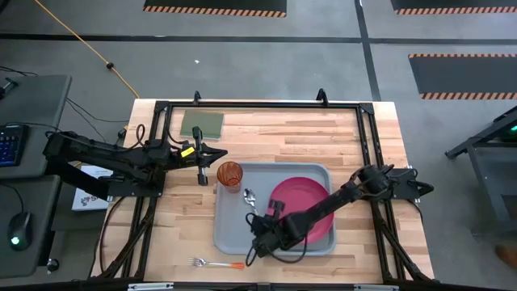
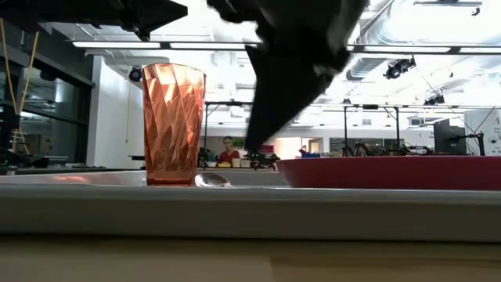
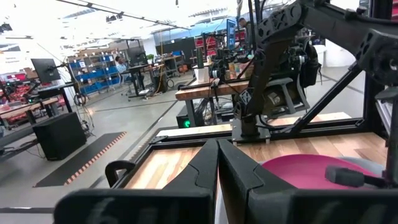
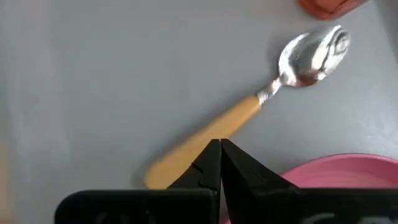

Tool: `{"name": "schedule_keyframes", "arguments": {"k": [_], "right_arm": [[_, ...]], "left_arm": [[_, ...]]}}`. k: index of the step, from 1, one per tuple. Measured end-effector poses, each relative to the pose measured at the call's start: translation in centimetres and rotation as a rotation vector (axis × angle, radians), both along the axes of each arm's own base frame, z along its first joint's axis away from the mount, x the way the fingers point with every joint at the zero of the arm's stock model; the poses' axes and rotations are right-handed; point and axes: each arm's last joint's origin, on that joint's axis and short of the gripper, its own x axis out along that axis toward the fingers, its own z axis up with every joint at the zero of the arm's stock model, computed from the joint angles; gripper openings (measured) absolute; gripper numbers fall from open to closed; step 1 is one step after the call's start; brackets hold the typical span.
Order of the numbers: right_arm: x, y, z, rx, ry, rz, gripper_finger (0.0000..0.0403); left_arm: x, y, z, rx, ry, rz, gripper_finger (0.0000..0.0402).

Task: Pick and place plate/cup/fork/spoon on tray
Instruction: Put the orange spoon to the left side of the pink plate on the gray tray

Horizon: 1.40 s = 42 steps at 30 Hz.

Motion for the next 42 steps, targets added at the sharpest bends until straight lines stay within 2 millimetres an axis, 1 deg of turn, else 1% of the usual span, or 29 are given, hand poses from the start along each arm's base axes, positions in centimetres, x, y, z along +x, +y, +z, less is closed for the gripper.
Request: {"name": "schedule_keyframes", "arguments": {"k": [3,6,7,11,21,27,32,37,42], "right_arm": [[0.0,0.4,-0.9,-0.029,0.048,0.098,0.0],[0.0,0.8,-2.1,0.014,0.124,0.197,0.0],[0.0,0.8,-2.6,0.014,0.147,0.217,0.0],[0.1,1.0,-3.0,-0.024,0.141,0.23,0.0],[1.0,1.6,-2.9,0.059,0.045,0.241,0.0],[1.3,1.8,-2.8,0.137,-0.011,0.138,0.0],[1.4,1.7,-2.7,0.102,-0.045,0.088,0.0],[1.4,1.6,-2.6,0.093,-0.044,0.095,0.0],[1.3,1.5,-1.2,0.048,-0.063,0.161,0.0]], "left_arm": [[0.0,0.0,0.0,0.0,-0.001,0.0,0.0003],[0.0,0.0,0.0,0.0,-0.004,0.0,0.0003],[0.0,0.0,0.0,0.0,-0.004,0.0,0.0003],[0.0,0.0,0.0,0.0,-0.004,0.0,0.0003],[0.0,0.0,0.0,-0.001,-0.004,0.0,0.0003],[0.0,0.0,0.0,0.0,-0.004,0.0,0.0003],[0.0,0.0,0.0,-0.001,-0.004,0.0,0.0003],[0.0,0.0,0.0,-0.001,-0.004,0.0,0.0003],[0.0,0.0,0.0,0.0,-0.003,0.0,0.0003]]}}
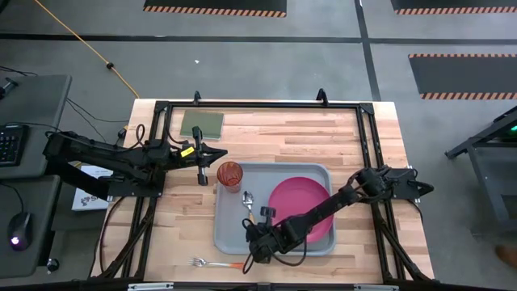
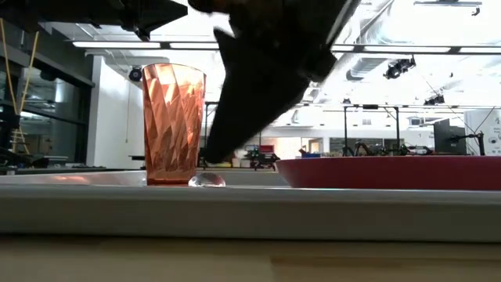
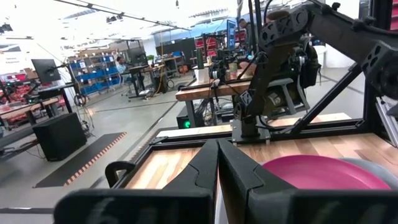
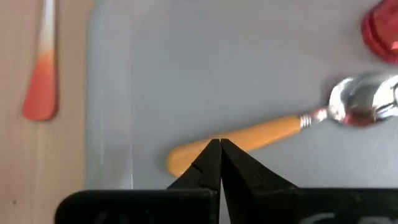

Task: Pick and place plate/cup/fork/spoon on tray
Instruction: Put the orange spoon to the left side of the pink plate on the gray tray

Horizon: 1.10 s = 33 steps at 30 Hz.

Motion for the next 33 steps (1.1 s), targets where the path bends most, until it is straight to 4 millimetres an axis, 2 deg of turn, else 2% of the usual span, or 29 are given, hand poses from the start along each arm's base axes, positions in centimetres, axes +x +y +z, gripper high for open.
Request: {"name": "schedule_keyframes", "arguments": {"k": [4,12,16,22,29,33], "right_arm": [[0.7,-0.7,0.4,-0.016,-0.035,0.042,0.0],[4.6,-4.3,-0.3,0.004,-0.177,0.084,0.0],[4.7,-6.1,-0.9,-0.034,-0.106,0.048,0.0],[4.7,-7.4,-1.2,-0.06,-0.066,-0.002,0.0],[4.5,-7.7,-2.7,-0.042,0.018,0.01,0.0],[4.4,-7.4,-2.9,-0.077,0.021,0.016,0.0]], "left_arm": [[0.0,0.0,0.0,0.0,0.0,0.0,0.0003],[0.0,0.0,0.0,0.0,-0.002,0.0,0.0003],[0.0,0.0,0.0,0.0,0.003,0.0,0.0003],[0.0,0.0,0.0,0.001,0.003,0.001,0.0003],[0.0,0.0,0.0,0.0,0.001,0.0,0.0003],[0.0,0.0,0.0,0.0,-0.001,0.0,0.0003]]}}
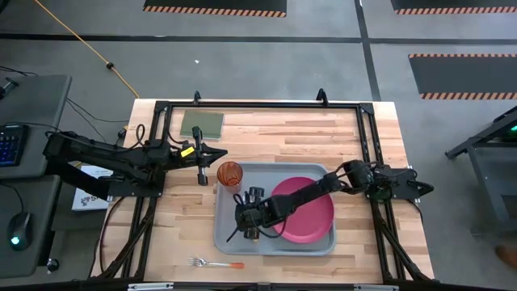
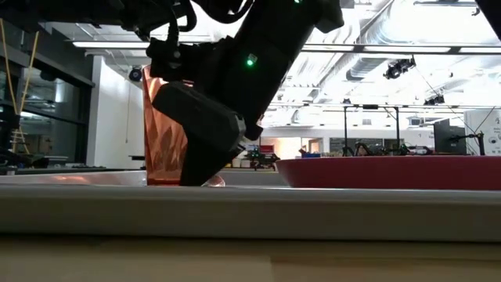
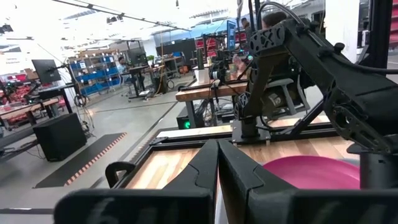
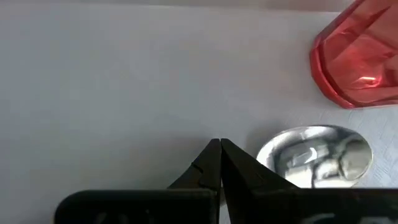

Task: Pick and place plate/cup/fork/spoon on tray
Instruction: Put the orange spoon to the left side of the pink plate on the gray tray, then put the white and orange fork to the left side of the orange spoon on the gray tray

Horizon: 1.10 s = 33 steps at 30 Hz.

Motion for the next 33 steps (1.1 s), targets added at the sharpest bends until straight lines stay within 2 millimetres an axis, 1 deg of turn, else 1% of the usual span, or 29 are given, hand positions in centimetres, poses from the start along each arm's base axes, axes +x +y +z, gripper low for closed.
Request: {"name": "schedule_keyframes", "arguments": {"k": [11,19,22,28,30,33], "right_arm": [[-0.4,-0.5,-0.1,-0.116,0.02,-0.053,0.0],[-0.6,-0.6,-0.1,-0.138,0.041,-0.048,0.0],[-0.7,-0.6,0.6,-0.179,0.031,-0.028,0.0],[-1.2,0.2,3.3,-0.224,-0.022,0.007,0.0],[-1.7,0.5,3.9,-0.229,-0.013,0.03,0.0],[-2.7,0.8,4.6,-0.223,0.048,0.051,0.0]], "left_arm": [[0.0,0.0,0.0,0.0,0.001,0.0,0.0003],[0.0,0.0,0.0,-0.001,0.001,0.0,0.0003],[0.0,0.0,0.0,-0.001,0.001,0.0,0.0003],[0.0,0.0,0.0,-0.001,0.001,0.0,0.0003],[0.0,0.0,0.0,-0.001,0.001,0.0,0.0003],[0.0,0.0,0.0,-0.005,0.003,-0.001,0.0003]]}}
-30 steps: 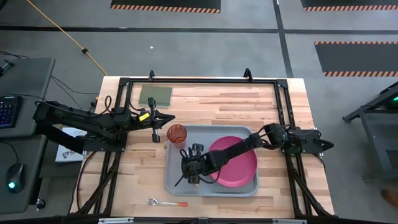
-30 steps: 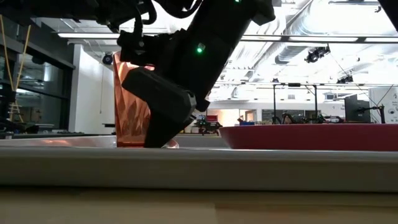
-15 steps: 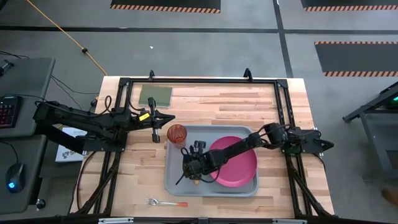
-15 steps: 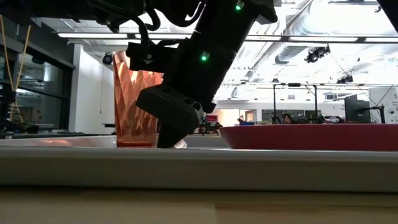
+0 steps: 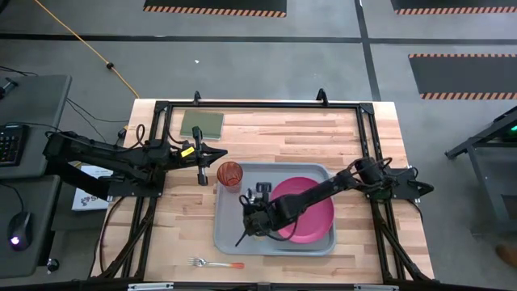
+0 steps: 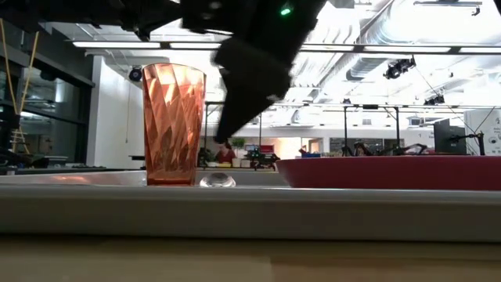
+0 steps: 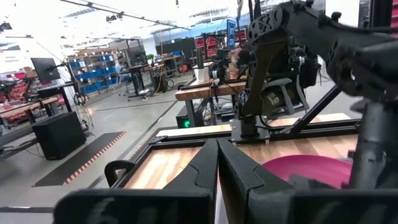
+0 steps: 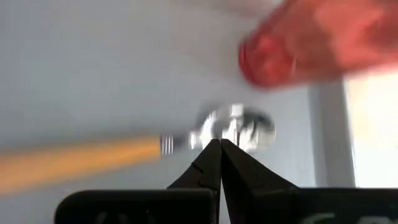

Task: Pick and place plate/cup/fork/spoon on tray
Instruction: Put the white and orange fork to the left side of the orange spoon on the gray tray

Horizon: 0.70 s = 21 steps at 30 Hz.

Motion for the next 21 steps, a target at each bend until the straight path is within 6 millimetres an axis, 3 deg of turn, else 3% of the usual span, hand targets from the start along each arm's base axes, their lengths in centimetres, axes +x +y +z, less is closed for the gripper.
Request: {"name": "schedule_keyframes", "arguments": {"k": [8,15,17,21], "right_arm": [[-4.2,0.3,2.5,-0.072,0.171,-0.103,0.0],[-8.5,1.1,6.0,-0.178,0.074,-0.231,0.0],[-10.3,0.8,6.2,-0.155,0.003,-0.267,0.0],[-14.5,-0.7,4.4,-0.011,-0.118,-0.323,0.0]], "left_arm": [[0.0,0.0,0.0,-0.011,-0.001,-0.001,0.0003],[0.0,0.0,0.0,-0.014,-0.001,-0.001,0.0003],[0.0,0.0,0.0,-0.014,-0.001,-0.001,0.0003],[0.0,0.0,0.0,-0.014,0.0,-0.001,0.0003]]}}
